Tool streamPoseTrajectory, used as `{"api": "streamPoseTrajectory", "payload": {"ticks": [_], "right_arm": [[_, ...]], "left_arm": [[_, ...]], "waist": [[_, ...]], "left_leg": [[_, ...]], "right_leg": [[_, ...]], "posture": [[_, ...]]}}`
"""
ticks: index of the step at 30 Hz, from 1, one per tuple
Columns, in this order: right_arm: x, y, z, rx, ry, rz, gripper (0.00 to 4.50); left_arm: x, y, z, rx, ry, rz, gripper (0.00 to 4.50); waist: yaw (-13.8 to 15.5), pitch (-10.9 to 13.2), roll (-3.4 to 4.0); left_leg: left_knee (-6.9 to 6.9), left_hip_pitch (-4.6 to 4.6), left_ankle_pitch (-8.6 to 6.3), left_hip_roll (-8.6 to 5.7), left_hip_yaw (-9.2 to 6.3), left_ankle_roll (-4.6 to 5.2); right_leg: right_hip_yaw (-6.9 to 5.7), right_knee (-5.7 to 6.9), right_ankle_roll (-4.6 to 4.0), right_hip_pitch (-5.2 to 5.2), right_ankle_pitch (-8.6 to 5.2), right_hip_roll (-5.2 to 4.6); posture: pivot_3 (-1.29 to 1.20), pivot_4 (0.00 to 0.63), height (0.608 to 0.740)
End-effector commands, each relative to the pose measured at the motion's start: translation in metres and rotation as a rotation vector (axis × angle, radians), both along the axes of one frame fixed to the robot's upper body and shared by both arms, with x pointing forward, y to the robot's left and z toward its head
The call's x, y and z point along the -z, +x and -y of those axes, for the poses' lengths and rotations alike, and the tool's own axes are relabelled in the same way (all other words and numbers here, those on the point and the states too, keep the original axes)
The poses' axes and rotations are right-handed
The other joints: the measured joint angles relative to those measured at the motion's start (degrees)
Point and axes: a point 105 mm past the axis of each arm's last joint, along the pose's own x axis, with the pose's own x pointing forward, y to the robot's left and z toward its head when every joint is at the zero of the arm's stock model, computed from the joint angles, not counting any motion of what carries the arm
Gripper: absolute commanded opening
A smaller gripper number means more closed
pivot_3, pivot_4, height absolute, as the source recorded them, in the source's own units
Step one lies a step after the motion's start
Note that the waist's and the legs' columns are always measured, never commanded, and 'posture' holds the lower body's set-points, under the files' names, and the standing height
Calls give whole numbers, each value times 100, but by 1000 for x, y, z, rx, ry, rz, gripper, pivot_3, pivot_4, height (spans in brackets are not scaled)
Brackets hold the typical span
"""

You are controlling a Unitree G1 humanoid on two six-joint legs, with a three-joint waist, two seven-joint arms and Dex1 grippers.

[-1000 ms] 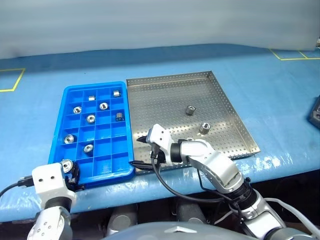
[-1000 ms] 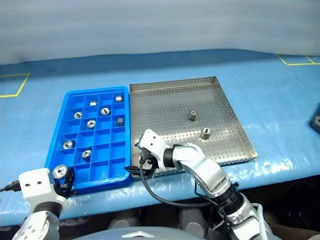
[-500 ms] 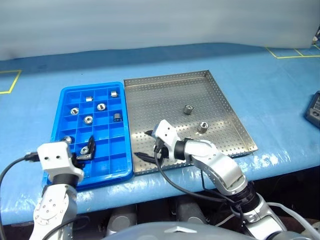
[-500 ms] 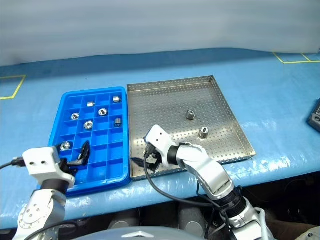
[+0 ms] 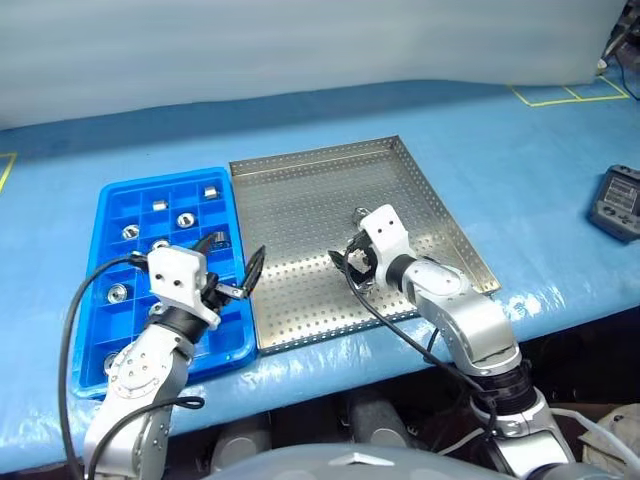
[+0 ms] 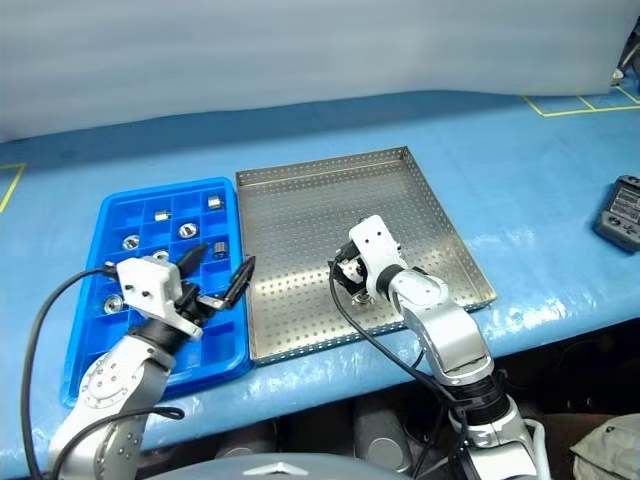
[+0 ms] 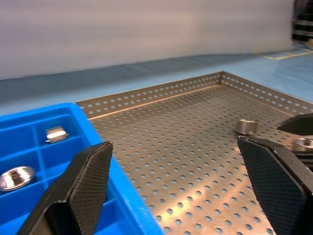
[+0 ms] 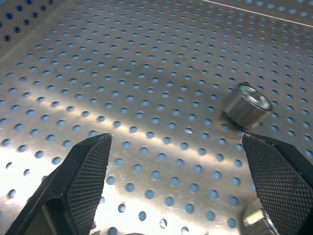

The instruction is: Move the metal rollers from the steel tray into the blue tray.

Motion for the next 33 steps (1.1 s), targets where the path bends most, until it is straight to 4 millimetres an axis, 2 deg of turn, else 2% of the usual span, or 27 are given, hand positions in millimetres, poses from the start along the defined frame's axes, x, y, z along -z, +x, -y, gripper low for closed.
{"api": "streamPoseTrajectory", "payload": {"ticks": [1,4,9,33], "right_arm": [[-5,10,20,140,-10,18,4500],[2,12,32,208,-31,-14,4500],[10,10,37,224,-37,-57,4500],[17,6,41,248,-29,-73,4500]], "left_arm": [[-4,-2,10,47,-27,13,4437],[0,-6,19,91,-19,-7,4437],[7,-11,27,136,20,-25,4437],[11,-12,31,166,16,-31,4437]], "waist": [[-7,0,0],[-7,0,1],[-14,1,4],[-25,2,8]], "left_leg": [[0,1,0,0,0,0],[1,1,0,0,0,0],[-3,1,0,0,1,1],[-2,0,-1,0,4,1]], "right_leg": [[1,0,0,0,0,1],[2,1,0,1,0,1],[4,0,0,-1,0,2],[7,-1,1,-2,-1,2]], "posture": [[-66,150,740],[-57,150,740],[-45,150,740],[-60,150,740]]}}
